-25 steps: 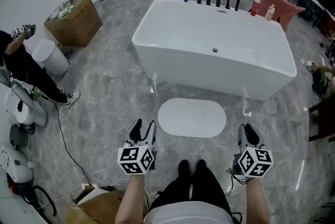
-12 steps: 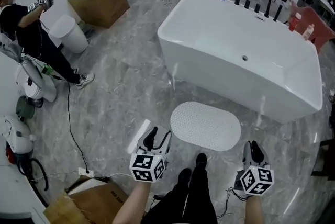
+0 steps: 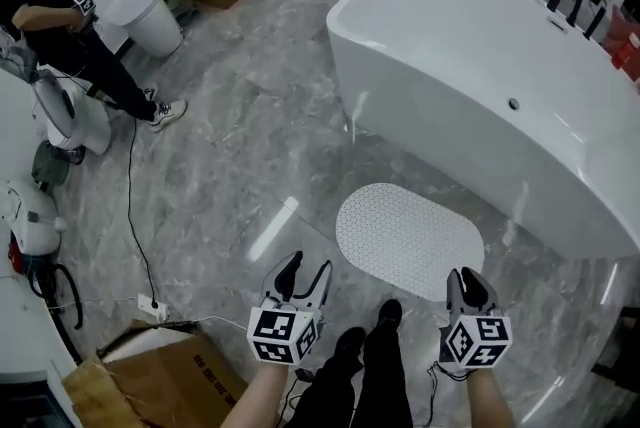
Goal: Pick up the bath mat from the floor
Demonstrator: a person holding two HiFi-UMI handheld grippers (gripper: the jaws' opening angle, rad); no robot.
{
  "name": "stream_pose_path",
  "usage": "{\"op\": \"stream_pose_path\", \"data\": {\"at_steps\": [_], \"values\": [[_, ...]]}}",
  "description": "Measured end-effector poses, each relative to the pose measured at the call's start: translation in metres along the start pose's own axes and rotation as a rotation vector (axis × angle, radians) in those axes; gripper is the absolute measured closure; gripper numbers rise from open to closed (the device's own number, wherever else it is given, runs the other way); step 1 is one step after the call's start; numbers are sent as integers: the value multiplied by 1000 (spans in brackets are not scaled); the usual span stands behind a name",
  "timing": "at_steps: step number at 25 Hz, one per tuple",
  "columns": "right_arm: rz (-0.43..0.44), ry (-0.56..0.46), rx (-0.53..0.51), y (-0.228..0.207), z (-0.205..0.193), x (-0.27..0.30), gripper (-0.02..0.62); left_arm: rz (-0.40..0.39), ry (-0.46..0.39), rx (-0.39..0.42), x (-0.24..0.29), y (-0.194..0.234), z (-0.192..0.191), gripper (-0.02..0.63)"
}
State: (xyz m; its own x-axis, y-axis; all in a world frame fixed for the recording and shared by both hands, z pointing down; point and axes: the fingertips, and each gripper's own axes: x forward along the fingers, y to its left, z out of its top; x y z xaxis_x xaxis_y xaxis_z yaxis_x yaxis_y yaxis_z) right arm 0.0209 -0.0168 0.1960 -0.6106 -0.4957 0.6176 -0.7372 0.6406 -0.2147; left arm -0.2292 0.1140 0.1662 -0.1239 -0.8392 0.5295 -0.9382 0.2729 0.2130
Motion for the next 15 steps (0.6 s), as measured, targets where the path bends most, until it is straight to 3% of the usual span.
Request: {"op": "stream_pose_path", "data": {"at_steps": [10, 15], "values": [[173, 21, -67, -10, -105, 193, 506, 76, 37, -23, 131, 56, -157, 374], [216, 36, -84, -18, -168, 279, 506, 94, 37, -30, 193, 83, -230, 374]]}}
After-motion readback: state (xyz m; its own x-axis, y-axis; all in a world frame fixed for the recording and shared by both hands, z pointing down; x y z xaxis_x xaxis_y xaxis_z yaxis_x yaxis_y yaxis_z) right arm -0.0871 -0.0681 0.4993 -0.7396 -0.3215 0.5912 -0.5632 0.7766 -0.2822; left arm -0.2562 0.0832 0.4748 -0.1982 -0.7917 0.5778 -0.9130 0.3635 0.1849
